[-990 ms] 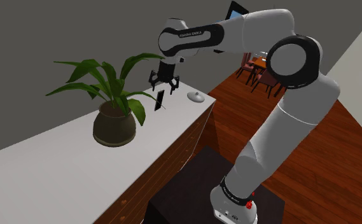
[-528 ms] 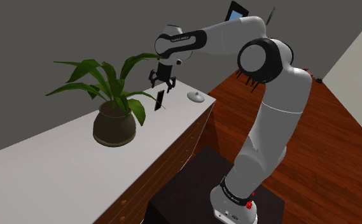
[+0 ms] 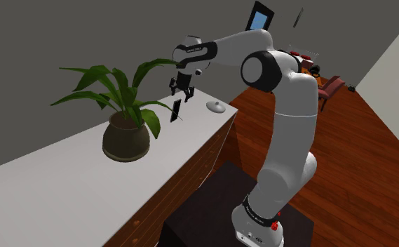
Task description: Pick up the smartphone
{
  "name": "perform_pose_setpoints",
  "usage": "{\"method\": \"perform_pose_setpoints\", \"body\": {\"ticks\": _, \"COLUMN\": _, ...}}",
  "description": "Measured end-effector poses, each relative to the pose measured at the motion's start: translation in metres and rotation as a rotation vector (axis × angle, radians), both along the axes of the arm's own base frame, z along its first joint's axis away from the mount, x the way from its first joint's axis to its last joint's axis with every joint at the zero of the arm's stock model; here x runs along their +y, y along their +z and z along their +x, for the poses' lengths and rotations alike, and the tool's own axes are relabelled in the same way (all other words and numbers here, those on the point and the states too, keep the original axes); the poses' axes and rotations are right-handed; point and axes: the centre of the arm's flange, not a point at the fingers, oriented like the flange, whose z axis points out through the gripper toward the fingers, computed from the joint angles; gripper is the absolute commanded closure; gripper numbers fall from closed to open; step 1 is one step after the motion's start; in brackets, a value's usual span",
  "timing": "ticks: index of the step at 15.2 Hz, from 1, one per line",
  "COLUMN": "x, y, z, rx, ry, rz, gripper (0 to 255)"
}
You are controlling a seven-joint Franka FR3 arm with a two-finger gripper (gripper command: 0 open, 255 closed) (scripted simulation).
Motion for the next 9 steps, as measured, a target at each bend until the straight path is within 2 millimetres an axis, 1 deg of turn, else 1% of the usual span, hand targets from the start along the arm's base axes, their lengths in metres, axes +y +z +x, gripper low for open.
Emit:
{"method": "perform_pose_setpoints", "body": {"ticks": 1, "x": -0.009, "y": -0.001, "z": 0.004, "rx": -0.002, "ry": -0.025, "rz": -0.001, "gripper": 0}}
{"method": "perform_pose_setpoints", "body": {"ticks": 3, "x": -0.017, "y": -0.01, "z": 0.006, "rx": -0.004, "ry": -0.044, "rz": -0.003, "gripper": 0}}
{"method": "perform_pose_setpoints", "body": {"ticks": 9, "x": -0.018, "y": -0.039, "z": 0.008, "rx": -0.004, "ry": -0.05, "rz": -0.003, "gripper": 0}}
